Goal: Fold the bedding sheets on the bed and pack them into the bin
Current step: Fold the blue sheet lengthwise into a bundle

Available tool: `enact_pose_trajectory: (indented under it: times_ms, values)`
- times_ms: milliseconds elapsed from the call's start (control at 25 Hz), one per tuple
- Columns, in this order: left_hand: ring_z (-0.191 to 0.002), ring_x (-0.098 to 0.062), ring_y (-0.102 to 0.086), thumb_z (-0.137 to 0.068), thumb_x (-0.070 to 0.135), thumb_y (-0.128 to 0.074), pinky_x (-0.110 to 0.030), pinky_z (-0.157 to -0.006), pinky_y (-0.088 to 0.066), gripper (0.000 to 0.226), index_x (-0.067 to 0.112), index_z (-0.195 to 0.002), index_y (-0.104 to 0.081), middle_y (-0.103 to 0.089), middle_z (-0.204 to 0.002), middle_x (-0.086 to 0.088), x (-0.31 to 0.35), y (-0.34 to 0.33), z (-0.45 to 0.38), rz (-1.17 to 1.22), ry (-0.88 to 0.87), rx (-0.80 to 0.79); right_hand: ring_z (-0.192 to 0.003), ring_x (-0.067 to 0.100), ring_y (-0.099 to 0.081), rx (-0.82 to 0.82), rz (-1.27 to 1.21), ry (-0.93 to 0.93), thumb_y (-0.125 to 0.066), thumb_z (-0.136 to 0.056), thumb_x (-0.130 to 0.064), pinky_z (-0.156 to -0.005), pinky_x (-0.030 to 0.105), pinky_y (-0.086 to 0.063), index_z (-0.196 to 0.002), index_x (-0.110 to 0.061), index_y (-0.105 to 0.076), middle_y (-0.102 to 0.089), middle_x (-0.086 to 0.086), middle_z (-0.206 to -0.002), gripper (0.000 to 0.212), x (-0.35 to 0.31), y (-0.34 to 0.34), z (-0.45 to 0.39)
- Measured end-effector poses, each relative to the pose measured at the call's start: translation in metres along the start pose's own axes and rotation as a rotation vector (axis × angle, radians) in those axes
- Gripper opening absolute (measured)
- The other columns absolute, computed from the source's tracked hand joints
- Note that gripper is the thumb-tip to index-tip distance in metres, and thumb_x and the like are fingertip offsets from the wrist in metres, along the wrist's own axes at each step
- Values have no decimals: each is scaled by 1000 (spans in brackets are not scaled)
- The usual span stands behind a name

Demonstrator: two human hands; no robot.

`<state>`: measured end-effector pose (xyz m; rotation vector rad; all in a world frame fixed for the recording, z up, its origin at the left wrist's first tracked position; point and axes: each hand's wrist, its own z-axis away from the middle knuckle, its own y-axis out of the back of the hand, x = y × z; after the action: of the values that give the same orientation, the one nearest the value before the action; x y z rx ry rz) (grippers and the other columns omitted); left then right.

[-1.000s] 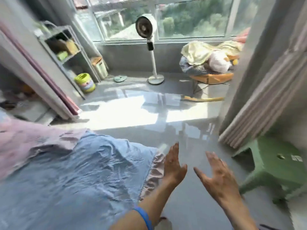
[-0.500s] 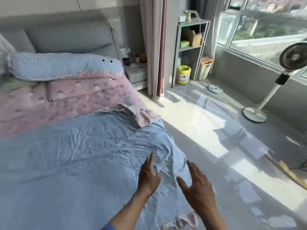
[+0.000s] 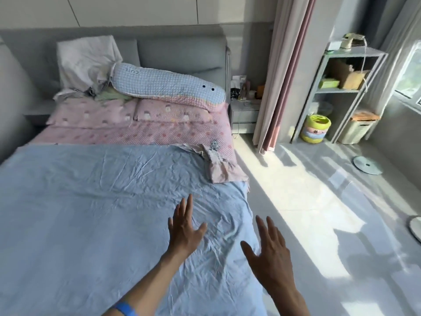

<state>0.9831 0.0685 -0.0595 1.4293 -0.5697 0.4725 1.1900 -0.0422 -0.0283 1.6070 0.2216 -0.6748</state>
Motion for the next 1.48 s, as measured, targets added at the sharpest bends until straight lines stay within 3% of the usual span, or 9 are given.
enact_pose_trajectory:
  times_ms: [200,360,560,720,880,1040,1200,1400,1480]
  values:
    - [-150,-21,-5,-91,43,-59,-52,-118,-10,91,36,-155,5,-4,-164,-1,-16,-22,-36,-27,238,145,-149,26,-23,-122,132,227,-51,-88,-59,-112,43,-34,-156,-36,-13,-10,-4,-165,80,33,18,-85]
    - [-151,-20,2,-93,42,-55,-51,-118,-5,93,37,-147,21,5,-164,1,23,-89,-84,-18,348,106,-122,33,-60,-226,241,260,-60,-67,-62,-78,44,-58,-148,-33,-35,-49,6,-148,89,89,31,-172]
    - [-151,-18,5,-93,34,-56,-52,-118,-3,91,37,-152,13,9,-164,3,80,-132,-155,16,352,132,-150,24,-19,-287,238,363,-33,-78,-67,-111,42,-36,-153,-46,-3,-4,-7,-165,84,128,33,-262]
    - [-151,-20,1,-91,28,-57,-53,-118,-6,94,36,-152,14,5,-164,1,95,-156,-191,25,482,176,-114,30,-66,-442,275,386,-45,-65,-66,-69,41,-60,-143,-32,-42,-56,3,-142,86,154,33,-322]
    - [-151,-19,4,-91,29,-53,-51,-119,-3,96,38,-146,26,9,-164,2,142,-200,-246,-36,568,177,-90,29,-74,-505,346,475,-44,-56,-69,-51,36,-58,-131,-29,-49,-69,5,-123,86,203,42,-417]
    - [-151,-16,5,-93,30,-51,-48,-119,0,92,35,-151,20,10,-163,5,169,-213,-311,-79,517,173,-99,31,-72,-676,354,495,-49,-60,-62,-56,40,-60,-136,-26,-50,-65,6,-131,84,214,32,-510]
    - [-147,-21,-22,-91,31,-53,-44,-119,-20,86,32,-155,4,-15,-163,2,149,-215,-355,76,668,273,-93,31,-73,-851,340,703,-57,-47,-47,-51,37,-59,-142,-32,-36,-63,6,-133,99,188,-5,-587]
    - [-141,-22,-33,-91,30,-55,-32,-114,-27,82,25,-157,-6,-25,-160,-3,102,-217,-430,200,905,326,-81,19,-75,-810,270,1116,-59,-44,-42,-49,23,-54,-153,-44,-11,-6,-19,-163,119,141,-66,-692]
    - [-141,-22,-33,-90,31,-54,-32,-113,-29,80,26,-156,-9,-25,-159,-3,88,-214,-477,237,937,296,-81,18,-74,-843,247,1142,-60,-40,-35,-48,24,-52,-153,-46,-14,-8,-23,-162,123,120,-93,-737]
